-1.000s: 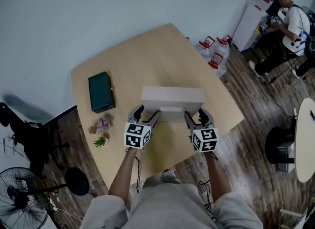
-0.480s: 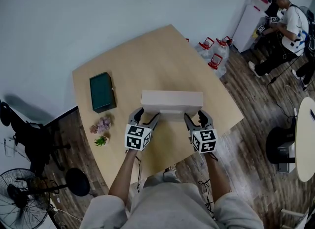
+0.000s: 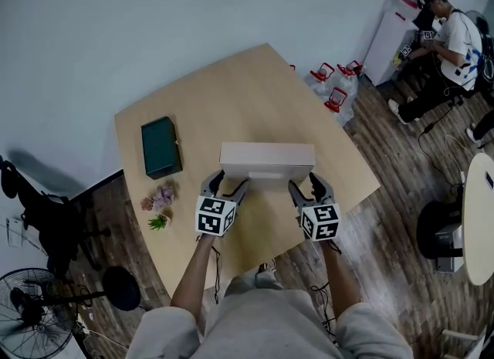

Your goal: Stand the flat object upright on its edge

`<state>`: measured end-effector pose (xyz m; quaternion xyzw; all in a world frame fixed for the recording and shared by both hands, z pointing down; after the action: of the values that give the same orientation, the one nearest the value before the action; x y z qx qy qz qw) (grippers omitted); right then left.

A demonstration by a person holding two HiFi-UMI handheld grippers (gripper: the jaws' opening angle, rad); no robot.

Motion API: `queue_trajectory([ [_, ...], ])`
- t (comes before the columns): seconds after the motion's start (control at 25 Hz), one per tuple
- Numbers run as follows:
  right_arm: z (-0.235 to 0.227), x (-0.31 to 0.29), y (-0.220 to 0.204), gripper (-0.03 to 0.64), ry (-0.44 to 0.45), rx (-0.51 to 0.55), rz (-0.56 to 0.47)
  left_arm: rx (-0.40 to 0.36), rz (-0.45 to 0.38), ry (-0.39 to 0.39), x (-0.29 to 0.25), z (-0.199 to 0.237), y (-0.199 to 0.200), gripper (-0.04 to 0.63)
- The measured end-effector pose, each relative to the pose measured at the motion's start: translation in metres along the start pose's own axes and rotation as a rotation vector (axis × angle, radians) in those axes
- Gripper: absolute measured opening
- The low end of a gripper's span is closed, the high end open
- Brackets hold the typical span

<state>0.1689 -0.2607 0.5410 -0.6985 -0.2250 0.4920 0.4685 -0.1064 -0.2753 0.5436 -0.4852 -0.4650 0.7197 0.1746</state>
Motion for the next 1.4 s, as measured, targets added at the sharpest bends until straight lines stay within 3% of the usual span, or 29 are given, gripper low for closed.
queue_trajectory([
  [0.44,0.000,0.014,-0.016,0.258,-0.002,0.000,0.019,0.020,0.009,0.017,0.008,-0.001,-0.012,0.282],
  [0.8,0.005,0.028,-0.032,0.206,-0.021,-0.019,0.030,0.054,0.020,0.040,0.029,-0.002,-0.034,0.279],
  [1.2,0.020,0.044,-0.037,0.066,-0.027,0.005,0.028,0.033,-0.003,0.022,0.054,-0.015,-0.051,0.092],
  [1.4,0.026,0.054,-0.037,0.017,-0.045,0.009,0.016,0.021,-0.025,0.014,0.063,-0.020,-0.051,0.035],
])
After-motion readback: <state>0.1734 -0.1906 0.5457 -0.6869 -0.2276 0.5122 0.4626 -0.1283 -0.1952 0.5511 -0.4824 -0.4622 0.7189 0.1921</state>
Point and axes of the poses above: the fingertips, and each gripper's own axes: x backward along the fingers, z to its left, y out of its top, the point moved 10 cm from there along x, backward along the fingers, and after that the axes turned 7 degrees about z, right-handed, at the moved point
